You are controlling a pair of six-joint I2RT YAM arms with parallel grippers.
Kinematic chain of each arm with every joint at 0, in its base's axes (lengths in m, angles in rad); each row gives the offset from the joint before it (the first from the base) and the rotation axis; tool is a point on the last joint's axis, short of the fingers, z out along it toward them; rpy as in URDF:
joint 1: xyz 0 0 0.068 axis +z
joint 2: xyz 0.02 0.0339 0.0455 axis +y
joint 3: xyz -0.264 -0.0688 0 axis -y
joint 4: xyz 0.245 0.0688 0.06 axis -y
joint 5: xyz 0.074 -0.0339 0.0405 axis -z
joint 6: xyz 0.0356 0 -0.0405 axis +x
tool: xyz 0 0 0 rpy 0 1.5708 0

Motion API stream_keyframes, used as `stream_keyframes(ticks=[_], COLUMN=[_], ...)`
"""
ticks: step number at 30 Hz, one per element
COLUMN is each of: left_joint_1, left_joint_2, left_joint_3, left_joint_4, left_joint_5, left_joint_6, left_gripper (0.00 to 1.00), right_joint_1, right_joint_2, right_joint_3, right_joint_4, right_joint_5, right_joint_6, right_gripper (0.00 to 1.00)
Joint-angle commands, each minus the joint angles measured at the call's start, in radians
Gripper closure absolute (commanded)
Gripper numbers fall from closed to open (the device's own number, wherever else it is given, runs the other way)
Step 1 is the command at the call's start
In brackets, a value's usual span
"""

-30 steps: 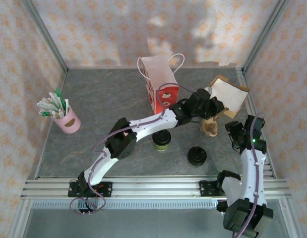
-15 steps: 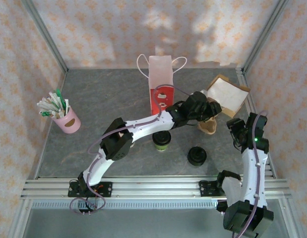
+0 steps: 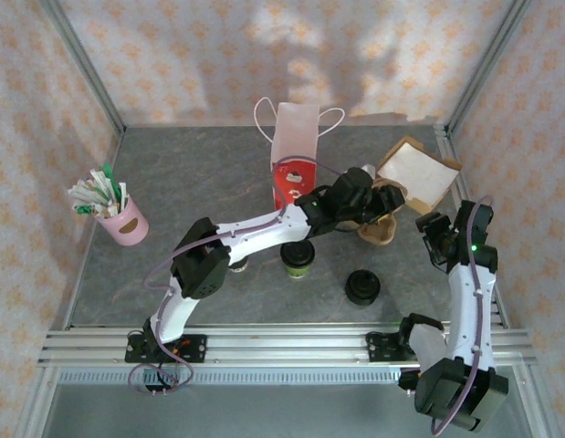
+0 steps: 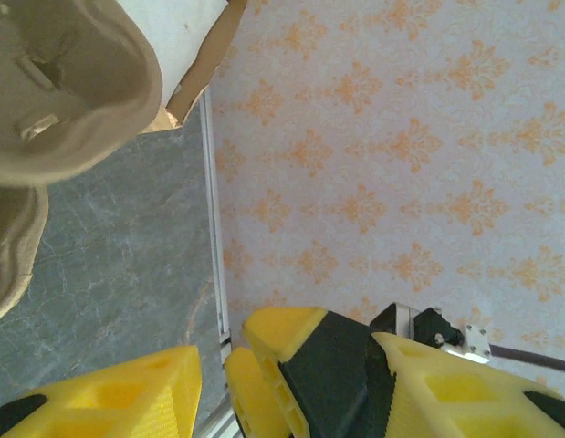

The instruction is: Pack the takeout coffee

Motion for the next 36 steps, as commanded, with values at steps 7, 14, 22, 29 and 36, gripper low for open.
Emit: stream_keyframes(ticks=[7, 14, 22, 29, 36], left_joint_1=[-0.009, -0.011, -0.009, 0.027, 0.120], left_joint_2=[-0.052, -0.101, -0.262, -0.440, -0.627], left_joint_3=[-0.015, 0.033, 0.030, -0.122, -0.396], left_joint_4=[0.006, -0.072, -0.292, -0.325, -0.274], left_joint_5=[0.012, 0.013, -0.068, -0.102, -0.109], left_joint_6=[0.030, 0.134, 0.366, 0.468, 0.478], left_gripper=[0.47, 0.43, 0.33, 0.20, 0.14], right_joint_1=[0.007, 0.087, 0.244, 0.460, 0.581], right_joint_2=[0.044, 0.103, 0.255, 0.428, 0.598], right_joint_3=[0.049, 0.095, 0.207, 0.355, 0.492], right_joint_4=[-0.009, -0.004, -0.041, -0.135, -0.240], right_joint_5=[-0.062, -0.065, -0.051, 0.133, 0.302], right_joint_6=[-0.014, -0.024, -0.126, -0.216, -0.295], right_gripper=[0.42, 0.43, 0.49, 0.49, 0.47])
